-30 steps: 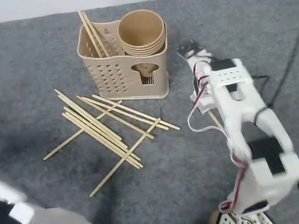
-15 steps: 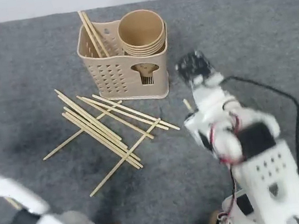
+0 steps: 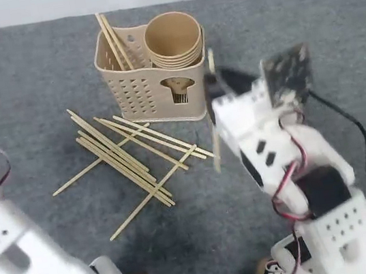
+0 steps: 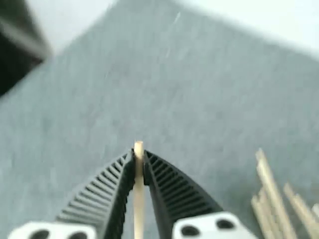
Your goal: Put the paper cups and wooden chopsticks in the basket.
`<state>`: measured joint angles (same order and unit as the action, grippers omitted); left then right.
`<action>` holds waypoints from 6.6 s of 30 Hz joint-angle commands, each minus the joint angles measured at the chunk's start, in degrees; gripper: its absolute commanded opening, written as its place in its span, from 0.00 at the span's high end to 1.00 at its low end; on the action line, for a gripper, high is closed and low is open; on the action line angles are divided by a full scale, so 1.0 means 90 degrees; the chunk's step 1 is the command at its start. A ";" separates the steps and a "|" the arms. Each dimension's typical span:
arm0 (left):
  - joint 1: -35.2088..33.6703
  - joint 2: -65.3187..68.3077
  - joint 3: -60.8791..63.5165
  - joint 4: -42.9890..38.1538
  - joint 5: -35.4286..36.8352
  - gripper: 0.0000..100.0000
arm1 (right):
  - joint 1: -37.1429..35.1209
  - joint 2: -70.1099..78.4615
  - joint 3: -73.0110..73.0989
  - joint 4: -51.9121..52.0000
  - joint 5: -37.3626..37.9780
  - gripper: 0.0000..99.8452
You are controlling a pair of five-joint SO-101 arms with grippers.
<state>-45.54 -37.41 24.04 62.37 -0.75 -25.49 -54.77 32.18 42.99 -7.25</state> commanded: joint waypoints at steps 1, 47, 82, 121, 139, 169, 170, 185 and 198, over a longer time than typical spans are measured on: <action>0.0410 -0.0674 -0.0015 -0.1143 0.0899 0.99 | -0.0034 0.0874 -0.1114 -0.0982 -0.0557 0.99; -0.0254 -0.0938 0.1372 -0.3770 0.1915 0.99 | -0.1265 0.9812 -1.1282 0.2164 -0.1084 0.82; 0.4425 -0.0147 -0.0630 -0.7101 0.2940 0.99 | 0.2994 0.2828 -0.4093 0.5602 -0.1045 0.99; 0.3946 0.0860 0.1177 -0.7258 0.0928 0.82 | 0.2173 -0.0767 0.5411 -0.0864 -0.0733 0.99; 0.1827 -0.0010 0.0386 -0.0029 0.0889 0.82 | 0.2173 -0.0757 0.5480 -0.0874 -0.0332 0.99; 0.1856 0.0694 0.3053 -0.0860 -0.2022 0.82 | 0.2056 -0.0796 0.6212 -0.1880 0.0166 0.99; 0.1866 0.0694 0.3053 -0.0840 -0.2159 0.82 | 0.2056 -0.0786 0.6212 -0.1880 0.0166 0.99; 0.2178 0.3096 0.1109 -0.0498 -0.2676 0.82 | 0.2046 -0.0796 0.6212 -0.1880 0.0166 0.99; 0.2305 0.6173 -0.1158 0.0020 -0.4063 0.82 | 0.2007 -0.0816 0.6212 -0.1880 0.0176 0.99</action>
<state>-26.55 15.34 18.59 61.93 -36.26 -7.03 -60.75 88.35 27.25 -6.64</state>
